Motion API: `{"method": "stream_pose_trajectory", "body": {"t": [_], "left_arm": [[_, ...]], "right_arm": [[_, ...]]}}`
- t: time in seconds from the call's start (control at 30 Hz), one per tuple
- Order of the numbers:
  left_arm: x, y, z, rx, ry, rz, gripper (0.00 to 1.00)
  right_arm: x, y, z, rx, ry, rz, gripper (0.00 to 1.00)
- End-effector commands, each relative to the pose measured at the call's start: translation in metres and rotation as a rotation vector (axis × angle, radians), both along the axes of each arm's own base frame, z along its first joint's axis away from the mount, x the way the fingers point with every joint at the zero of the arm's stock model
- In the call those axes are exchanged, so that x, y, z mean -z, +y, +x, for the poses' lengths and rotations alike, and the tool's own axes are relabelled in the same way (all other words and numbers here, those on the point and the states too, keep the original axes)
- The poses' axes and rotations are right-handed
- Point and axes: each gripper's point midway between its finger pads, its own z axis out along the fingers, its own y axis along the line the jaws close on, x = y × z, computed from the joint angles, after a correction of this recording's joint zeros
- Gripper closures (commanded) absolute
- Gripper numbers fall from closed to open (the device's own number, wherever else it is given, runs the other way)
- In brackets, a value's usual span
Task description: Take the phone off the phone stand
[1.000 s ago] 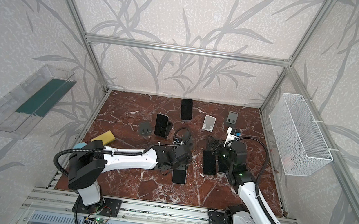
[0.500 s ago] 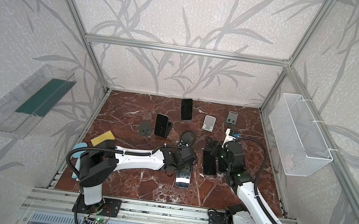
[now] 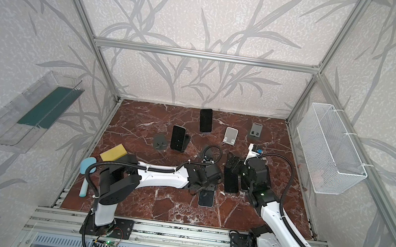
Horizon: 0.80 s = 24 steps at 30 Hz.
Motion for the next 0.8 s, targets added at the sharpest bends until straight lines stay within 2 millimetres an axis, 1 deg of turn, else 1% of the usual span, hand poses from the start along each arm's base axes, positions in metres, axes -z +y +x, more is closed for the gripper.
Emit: {"method": "stream_pose_trajectory", "body": {"t": [0.0, 0.1, 0.27, 0.5, 0.63, 0.77], "left_arm": [[-0.005, -0.012, 0.009, -0.029, -0.028, -0.029, 0.51], [-0.003, -0.017, 0.011, -0.027, -0.025, -0.025, 0.51], [-0.005, -0.025, 0.016, -0.04, -0.036, -0.03, 0.51], [0.007, -0.031, 0.015, -0.063, -0.007, -0.049, 0.5], [0.006, -0.032, 0.018, -0.067, -0.011, -0.044, 0.49], [0.011, -0.03, 0.021, -0.075, 0.004, -0.044, 0.48]], "right_arm": [[-0.004, -0.007, -0.003, 0.036, -0.023, -0.005, 0.05], [-0.005, -0.008, -0.004, 0.039, -0.026, -0.005, 0.05], [-0.005, -0.007, -0.004, 0.037, -0.026, 0.0, 0.05], [-0.005, -0.007, -0.004, 0.036, -0.028, -0.001, 0.05], [-0.006, -0.007, -0.004, 0.032, -0.03, 0.002, 0.05], [-0.007, -0.008, -0.005, 0.035, -0.038, 0.004, 0.05]]}}
